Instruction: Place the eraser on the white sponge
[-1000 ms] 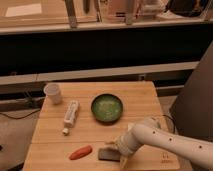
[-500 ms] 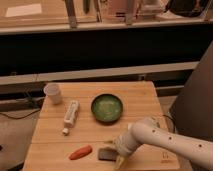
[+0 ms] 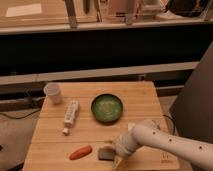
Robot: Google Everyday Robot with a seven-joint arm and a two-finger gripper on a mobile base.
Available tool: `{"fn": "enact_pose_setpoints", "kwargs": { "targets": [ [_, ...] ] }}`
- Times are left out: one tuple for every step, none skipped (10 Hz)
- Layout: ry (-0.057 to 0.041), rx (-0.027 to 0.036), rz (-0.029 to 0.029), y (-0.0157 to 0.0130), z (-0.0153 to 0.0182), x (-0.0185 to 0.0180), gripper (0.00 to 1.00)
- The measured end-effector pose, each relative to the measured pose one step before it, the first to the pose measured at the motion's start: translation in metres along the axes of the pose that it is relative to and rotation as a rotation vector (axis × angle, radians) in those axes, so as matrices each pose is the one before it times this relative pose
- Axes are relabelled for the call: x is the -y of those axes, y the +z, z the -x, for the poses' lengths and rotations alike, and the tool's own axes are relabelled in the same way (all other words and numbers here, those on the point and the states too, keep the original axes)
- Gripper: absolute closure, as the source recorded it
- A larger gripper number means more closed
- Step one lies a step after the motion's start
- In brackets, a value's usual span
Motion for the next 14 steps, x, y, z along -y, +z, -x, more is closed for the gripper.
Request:
{"fn": "enact_pose_setpoints", "kwargs": {
  "targets": [
    [-0.00255, -0.00356, -0.04085, 0.00206, -0.00430, 0.00059, 0.20],
    [-0.00214, -0.00607, -0.01636, 0.00237, -0.00195, 0.00182, 0.20],
    [0.00087, -0.00490, -0.00809, 0.00381, -0.00229, 0.00089, 0.20],
    [0.00609, -0.00462, -0.00642, 0.00309, -0.00449, -0.00028, 0.20],
    [0.00032, -0.00059, 0.00162, 0.00236, -0.00169, 0.00036, 0.24],
    [-0.00037, -0.00064, 0.00522, 0.00238, -0.00034, 0.00083, 0.32],
    [0.00997, 0.00080, 0.01781, 0.00259, -0.00111, 0.00038, 0.47],
    [0.00312, 0.00513, 0.01248, 0.00102, -0.00028, 0.00074, 0.55],
    [0.00307, 0.00676, 0.01349, 0.00092, -0.00058, 0.00061, 0.64],
    [0.00557, 0.01505, 0.01822, 0.00027, -0.00079, 0.00108, 0.76],
    [0.00352, 0.01705, 0.01219, 0.00023, -0.00088, 0.00038, 0.84],
    [-0.00116, 0.00623, 0.00364, -0.00062, -0.00078, -0.00078, 0.95],
    [-0.00047, 0.01098, -0.00257, -0.00341, 0.00020, -0.00062, 1.00],
    [0.00227, 0.00778, -0.00485, -0.00258, -0.00010, 0.00011, 1.00]
  ]
}}
